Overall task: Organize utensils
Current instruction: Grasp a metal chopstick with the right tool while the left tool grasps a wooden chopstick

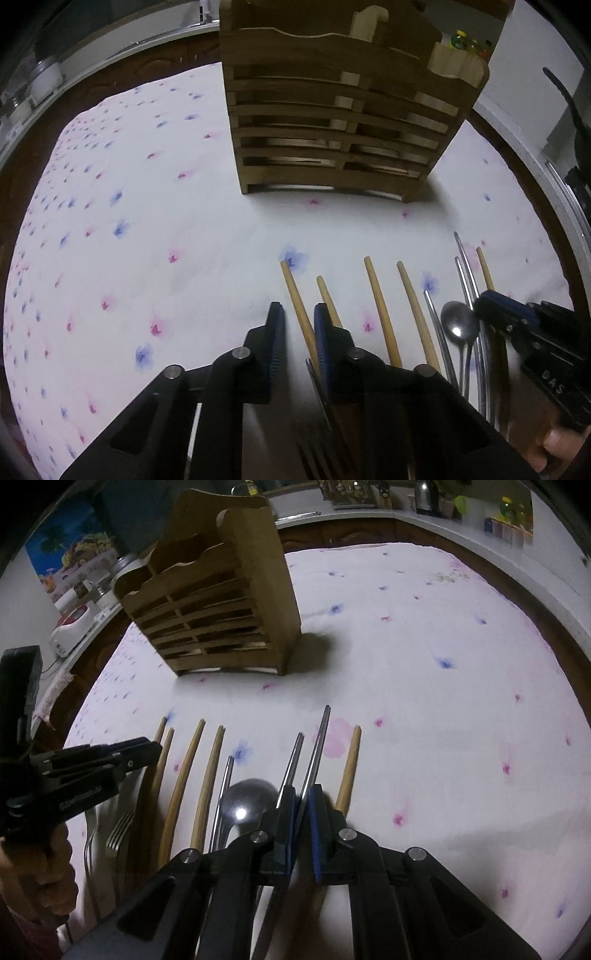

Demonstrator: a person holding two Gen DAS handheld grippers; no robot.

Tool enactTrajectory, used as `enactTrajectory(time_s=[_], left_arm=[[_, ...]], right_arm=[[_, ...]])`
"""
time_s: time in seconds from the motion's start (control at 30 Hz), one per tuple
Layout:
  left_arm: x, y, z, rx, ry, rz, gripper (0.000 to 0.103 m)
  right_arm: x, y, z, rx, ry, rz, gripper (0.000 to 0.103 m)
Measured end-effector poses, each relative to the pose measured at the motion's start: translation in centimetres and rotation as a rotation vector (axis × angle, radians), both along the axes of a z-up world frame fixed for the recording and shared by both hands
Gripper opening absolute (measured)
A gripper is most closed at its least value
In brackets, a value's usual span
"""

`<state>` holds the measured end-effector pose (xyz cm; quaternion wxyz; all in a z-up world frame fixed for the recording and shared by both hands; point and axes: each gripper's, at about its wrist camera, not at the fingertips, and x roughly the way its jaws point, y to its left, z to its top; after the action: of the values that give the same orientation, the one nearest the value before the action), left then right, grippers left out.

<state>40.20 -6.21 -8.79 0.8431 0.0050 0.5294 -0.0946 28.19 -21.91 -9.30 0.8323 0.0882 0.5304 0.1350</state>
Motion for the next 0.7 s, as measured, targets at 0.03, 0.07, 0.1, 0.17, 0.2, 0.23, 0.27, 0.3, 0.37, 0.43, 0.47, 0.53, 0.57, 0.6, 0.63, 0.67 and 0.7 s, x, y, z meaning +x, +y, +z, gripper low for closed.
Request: enactTrajectory(time_s=[0.03, 0.07, 0.1, 0.17, 0.2, 0.23, 0.27, 0.3, 0.37, 0.43, 0.47, 0.53, 0.57, 0.6, 0.63, 0.67, 0.7], left_arm=[[0.2, 0.1, 0.0, -0.006, 0.009, -0.001, 0.012], [0.4, 0.2, 0.1, -0.008, 0.015, -0.002, 0.011], [0.4, 0.2, 0.0, -0.008, 0.018, -0.006, 0.011], [0.4, 0.1, 0.0, 0.003, 0.015, -0.016, 0.010], [0.4, 0.0, 0.0, 0.008, 0.015, -0.018, 0.010], [0.4, 0.1, 0.0, 0.012, 0.016, -0.018, 0.010], [0.5, 0.0, 0.0, 0.014, 0.016, -0.019, 0.010], [0.4, -0.1, 0.0, 0.019, 0.011, -0.022, 0.010], [0.3, -0.5, 0.0, 0.034, -0.010, -0.030, 0.008], [0.2, -0.7, 0.0, 0.033, -0.014, -0.025, 0.008], [0.2, -0.6, 0.0, 0.025, -0.014, -0.020, 0.008], [0.1, -0.1, 0.1, -0.010, -0.003, -0.002, 0.007], [0.0, 0.2, 0.2, -0.033, 0.001, 0.009, 0.006], [-0.3, 0.5, 0.5, -0.050, -0.004, 0.018, 0.006], [-0.7, 0.7, 0.9, -0.059, -0.017, 0.024, 0.006], [-1.1, 0.9, 1.3, -0.067, -0.029, 0.026, 0.006], [-1.6, 1.0, 1.9, -0.079, -0.044, 0.026, 0.006]], right_arm=[[0.3, 0.0, 0.0, 0.000, 0.006, -0.001, 0.007], [0.7, -0.1, 0.0, 0.000, 0.010, -0.001, 0.006], [1.0, -0.2, -0.1, 0.003, 0.015, -0.005, 0.006], [1.7, -0.5, -0.2, 0.012, 0.026, -0.021, 0.006], [2.0, -0.5, -0.2, 0.007, 0.027, -0.026, 0.006], [2.3, -0.4, -0.2, -0.003, 0.024, -0.026, 0.006], [2.6, -0.1, -0.2, -0.020, 0.015, -0.017, 0.007], [2.8, 0.2, -0.3, -0.035, 0.002, -0.009, 0.007], [2.9, 0.4, -0.3, -0.049, -0.016, -0.004, 0.007], [2.7, 0.6, -0.3, -0.065, -0.029, 0.008, 0.008], [2.6, 0.7, -0.3, -0.075, -0.036, 0.015, 0.008], [2.4, 0.6, -0.2, -0.063, -0.032, 0.012, 0.007], [2.2, 0.2, 0.0, -0.032, -0.025, 0.009, 0.006], [1.8, -0.2, 0.2, -0.008, -0.026, 0.003, 0.006], [1.4, -0.4, 0.6, 0.005, -0.036, -0.002, 0.006], [1.0, -0.8, 1.1, 0.020, -0.045, -0.009, 0.006], [0.6, -1.2, 1.7, 0.039, -0.055, -0.015, 0.006]])
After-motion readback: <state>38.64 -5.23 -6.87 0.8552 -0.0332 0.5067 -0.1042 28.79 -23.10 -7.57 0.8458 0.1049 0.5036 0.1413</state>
